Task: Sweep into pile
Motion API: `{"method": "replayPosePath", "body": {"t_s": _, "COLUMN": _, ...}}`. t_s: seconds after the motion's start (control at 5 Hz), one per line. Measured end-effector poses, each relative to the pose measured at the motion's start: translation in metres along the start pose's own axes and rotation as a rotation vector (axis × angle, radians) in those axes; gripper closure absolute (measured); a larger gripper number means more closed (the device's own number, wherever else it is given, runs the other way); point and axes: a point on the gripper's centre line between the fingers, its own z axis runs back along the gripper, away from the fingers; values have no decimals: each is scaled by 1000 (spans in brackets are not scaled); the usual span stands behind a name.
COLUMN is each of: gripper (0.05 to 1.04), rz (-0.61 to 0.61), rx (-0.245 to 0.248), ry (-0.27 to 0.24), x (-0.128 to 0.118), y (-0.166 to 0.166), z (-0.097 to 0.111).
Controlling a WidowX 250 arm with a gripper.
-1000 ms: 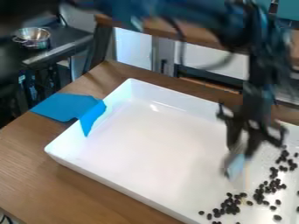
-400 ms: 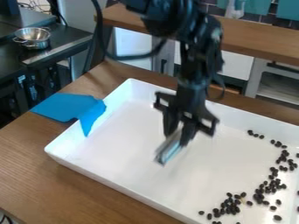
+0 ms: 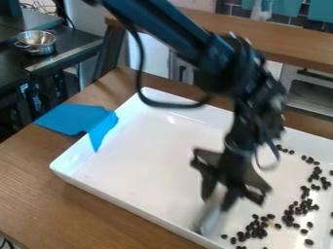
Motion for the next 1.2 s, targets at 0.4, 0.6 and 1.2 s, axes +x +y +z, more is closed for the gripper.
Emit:
{"method": "replayPosePath", "body": {"t_s": 0.4, "gripper": 715, "rz": 5, "rx": 12, "ry": -25, "x": 9, "y": -13, "z": -2}}
{"method": "replayPosePath", "body": {"t_s": 0.6, "gripper": 715, "rz": 29, "rx": 6, "ry": -26, "x": 14, "y": -17, "z": -3}}
{"method": "replayPosePath", "body": {"t_s": 1.2, "gripper": 715, "rz": 16, "rx": -51, "ry": 59, "x": 22, "y": -44, "z": 7}}
